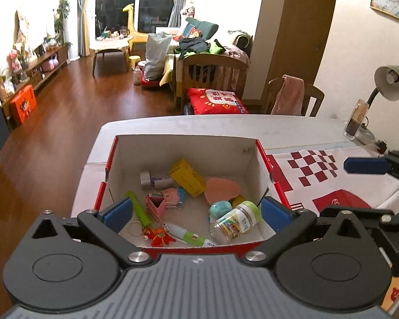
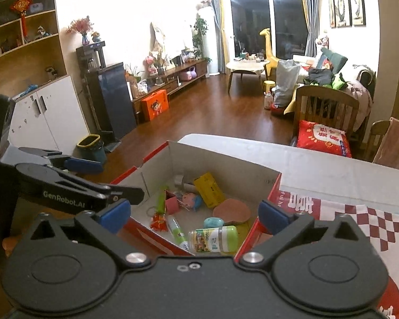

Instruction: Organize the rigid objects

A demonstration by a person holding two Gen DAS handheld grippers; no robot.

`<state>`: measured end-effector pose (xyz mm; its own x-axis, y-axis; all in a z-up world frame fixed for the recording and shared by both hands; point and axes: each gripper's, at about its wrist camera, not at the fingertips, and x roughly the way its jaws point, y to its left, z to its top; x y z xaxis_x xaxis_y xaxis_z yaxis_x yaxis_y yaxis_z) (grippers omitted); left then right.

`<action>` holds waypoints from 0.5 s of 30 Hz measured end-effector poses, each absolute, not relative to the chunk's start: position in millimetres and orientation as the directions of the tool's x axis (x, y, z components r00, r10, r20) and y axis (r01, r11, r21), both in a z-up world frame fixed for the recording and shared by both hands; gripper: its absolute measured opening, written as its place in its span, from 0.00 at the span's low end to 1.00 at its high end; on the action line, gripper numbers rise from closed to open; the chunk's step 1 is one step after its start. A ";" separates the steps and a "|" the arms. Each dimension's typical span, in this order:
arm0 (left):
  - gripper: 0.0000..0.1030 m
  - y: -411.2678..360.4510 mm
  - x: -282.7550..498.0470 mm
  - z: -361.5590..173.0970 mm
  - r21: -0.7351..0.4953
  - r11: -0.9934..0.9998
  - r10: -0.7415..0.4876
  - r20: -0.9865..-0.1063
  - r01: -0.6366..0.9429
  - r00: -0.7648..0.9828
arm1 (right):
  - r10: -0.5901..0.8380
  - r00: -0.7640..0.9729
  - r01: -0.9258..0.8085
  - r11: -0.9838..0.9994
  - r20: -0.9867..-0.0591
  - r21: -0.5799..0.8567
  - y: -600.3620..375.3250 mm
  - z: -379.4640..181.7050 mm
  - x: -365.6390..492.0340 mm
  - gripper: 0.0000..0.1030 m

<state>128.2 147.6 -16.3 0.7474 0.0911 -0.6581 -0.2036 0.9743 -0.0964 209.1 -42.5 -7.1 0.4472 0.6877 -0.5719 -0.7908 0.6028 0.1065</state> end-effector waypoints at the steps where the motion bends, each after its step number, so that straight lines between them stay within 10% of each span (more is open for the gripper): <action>1: 1.00 144.4 125.5 -15.5 -0.087 0.975 0.099 -0.654 -0.204 0.750 | 0.689 0.449 -0.791 0.602 -0.569 0.105 -43.9 -6.6 207.1 1.00; 15: 1.00 132.1 103.0 -15.3 -0.056 0.964 0.164 -0.645 -0.260 0.746 | 0.707 0.443 -0.781 0.607 -0.551 0.151 -61.9 -7.4 194.7 1.00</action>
